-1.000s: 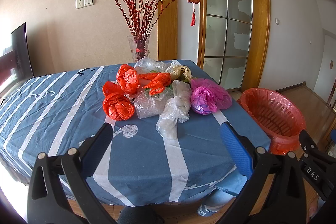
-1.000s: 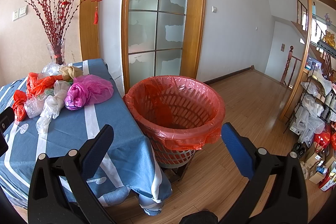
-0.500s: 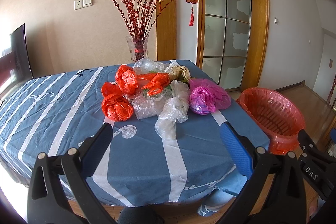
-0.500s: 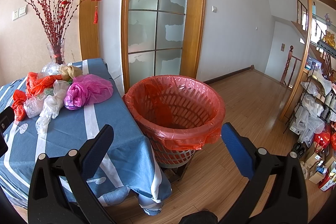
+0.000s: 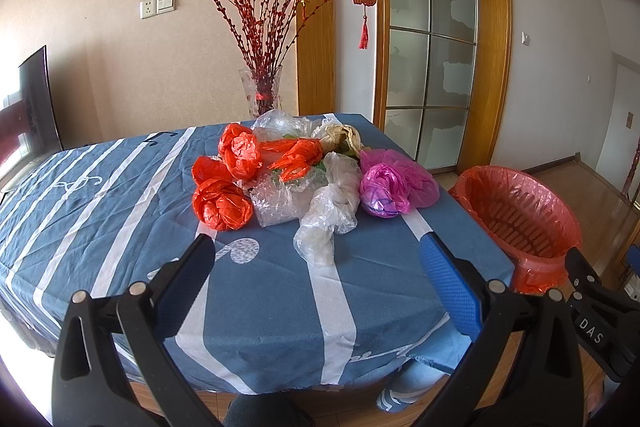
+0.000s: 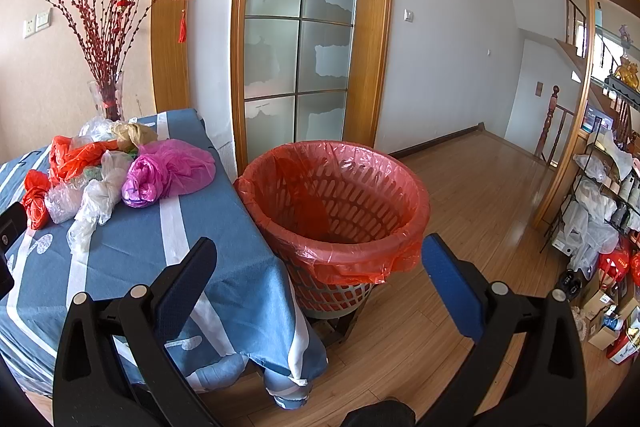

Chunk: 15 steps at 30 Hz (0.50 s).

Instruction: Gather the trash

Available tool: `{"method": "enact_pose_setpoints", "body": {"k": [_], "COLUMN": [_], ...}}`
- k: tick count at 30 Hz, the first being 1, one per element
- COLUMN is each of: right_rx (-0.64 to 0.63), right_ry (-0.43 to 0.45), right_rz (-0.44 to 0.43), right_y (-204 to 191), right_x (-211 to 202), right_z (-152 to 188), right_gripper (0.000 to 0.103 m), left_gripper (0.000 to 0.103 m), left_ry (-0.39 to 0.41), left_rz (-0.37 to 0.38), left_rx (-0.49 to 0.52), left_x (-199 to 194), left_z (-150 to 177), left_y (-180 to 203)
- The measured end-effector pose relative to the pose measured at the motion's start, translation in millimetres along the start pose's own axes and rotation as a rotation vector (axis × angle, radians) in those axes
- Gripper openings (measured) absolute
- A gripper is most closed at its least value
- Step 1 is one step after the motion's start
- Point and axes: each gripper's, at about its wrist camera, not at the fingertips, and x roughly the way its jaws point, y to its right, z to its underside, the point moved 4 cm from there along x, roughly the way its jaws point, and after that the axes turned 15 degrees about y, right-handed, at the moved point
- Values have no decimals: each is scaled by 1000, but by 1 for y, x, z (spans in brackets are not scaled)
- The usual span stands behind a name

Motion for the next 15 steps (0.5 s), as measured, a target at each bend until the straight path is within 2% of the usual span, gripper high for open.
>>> {"method": "enact_pose_setpoints", "body": {"k": [15], "right_rx": [1], "right_ry": [-1], "right_rz": [2], "right_y": [2], "right_x": [0], "right_z": [0], "right_gripper": [101], "left_gripper": [99], "left_ry": [-1], "left_rz": [1], "left_rx": [0], "left_x": [0], "left_z": [0], "left_y": [0]}}
